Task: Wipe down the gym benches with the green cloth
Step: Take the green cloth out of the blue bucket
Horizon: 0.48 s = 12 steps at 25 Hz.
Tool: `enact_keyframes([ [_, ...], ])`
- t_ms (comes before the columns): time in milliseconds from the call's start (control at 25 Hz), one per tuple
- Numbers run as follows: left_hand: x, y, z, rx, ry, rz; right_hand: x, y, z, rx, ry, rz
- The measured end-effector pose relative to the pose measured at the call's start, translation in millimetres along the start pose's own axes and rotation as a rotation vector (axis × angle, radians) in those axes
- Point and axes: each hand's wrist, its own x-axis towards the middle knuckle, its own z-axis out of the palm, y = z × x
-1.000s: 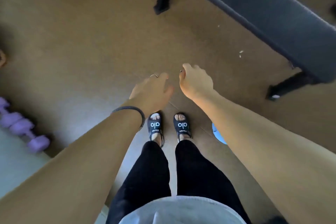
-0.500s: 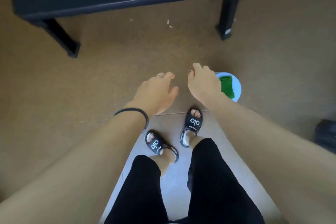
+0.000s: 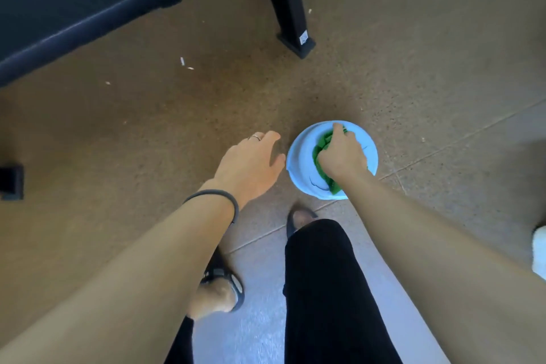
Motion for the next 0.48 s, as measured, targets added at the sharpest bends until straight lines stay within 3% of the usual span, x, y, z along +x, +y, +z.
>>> enact_keyframes([
  [280,137.0,-23.2,109.0,-0.013,-0.048,0.134,102.1,59.1,68.1,-0.003,0.143,0.227],
  [480,182.4,-35.1,128.1,0.010,0.021,0.197,123.8,58.2,86.0,0.044,0.307,0.262],
])
